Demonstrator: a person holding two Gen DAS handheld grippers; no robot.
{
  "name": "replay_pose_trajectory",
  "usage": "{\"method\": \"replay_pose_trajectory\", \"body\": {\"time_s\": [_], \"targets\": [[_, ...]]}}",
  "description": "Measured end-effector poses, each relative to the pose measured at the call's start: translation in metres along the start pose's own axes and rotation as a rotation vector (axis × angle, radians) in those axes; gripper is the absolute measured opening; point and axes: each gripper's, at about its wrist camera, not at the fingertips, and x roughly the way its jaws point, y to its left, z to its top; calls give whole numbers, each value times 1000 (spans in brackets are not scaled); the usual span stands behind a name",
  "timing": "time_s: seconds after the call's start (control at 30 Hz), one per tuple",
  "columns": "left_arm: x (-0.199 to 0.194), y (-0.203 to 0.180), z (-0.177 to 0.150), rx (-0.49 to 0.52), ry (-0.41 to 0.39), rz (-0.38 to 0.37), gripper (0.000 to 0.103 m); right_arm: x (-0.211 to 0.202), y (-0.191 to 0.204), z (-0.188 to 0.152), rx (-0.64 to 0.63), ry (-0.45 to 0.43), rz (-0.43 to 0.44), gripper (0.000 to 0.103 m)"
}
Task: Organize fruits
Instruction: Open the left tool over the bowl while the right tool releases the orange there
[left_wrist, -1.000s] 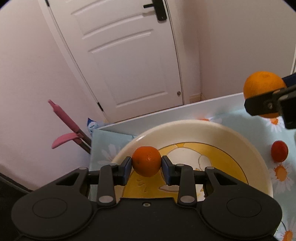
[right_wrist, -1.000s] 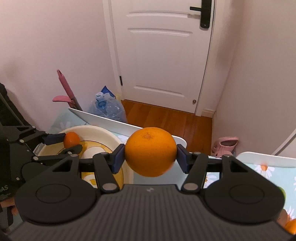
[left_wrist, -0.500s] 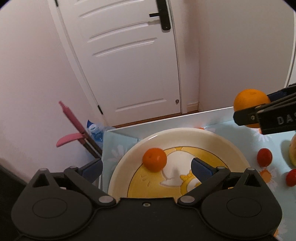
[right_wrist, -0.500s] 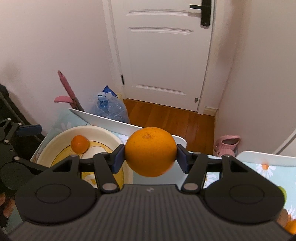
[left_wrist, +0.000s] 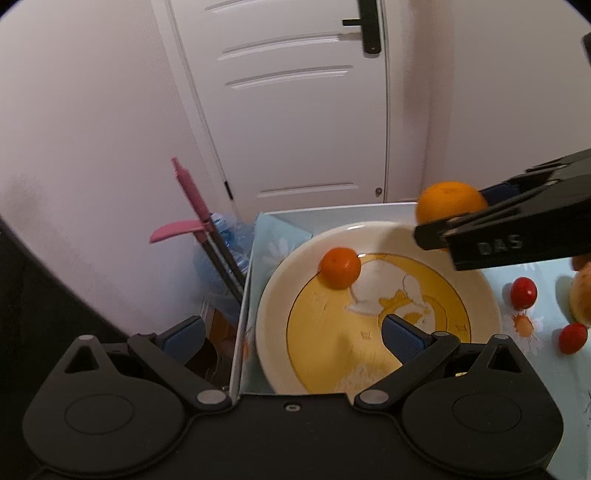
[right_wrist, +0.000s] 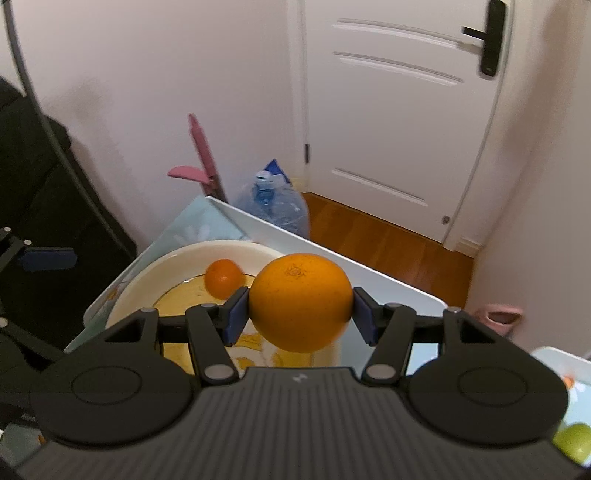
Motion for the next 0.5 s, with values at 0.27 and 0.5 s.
{"method": "replay_pose_trajectory", "body": {"time_s": [0.27, 0.5], "targets": [[-7, 6, -15, -41, 14, 17, 103, 32, 16, -8, -75, 26, 28, 74], [-7, 7, -19, -55, 15, 21, 103, 47, 24, -16, -123, 38, 27, 74]]}}
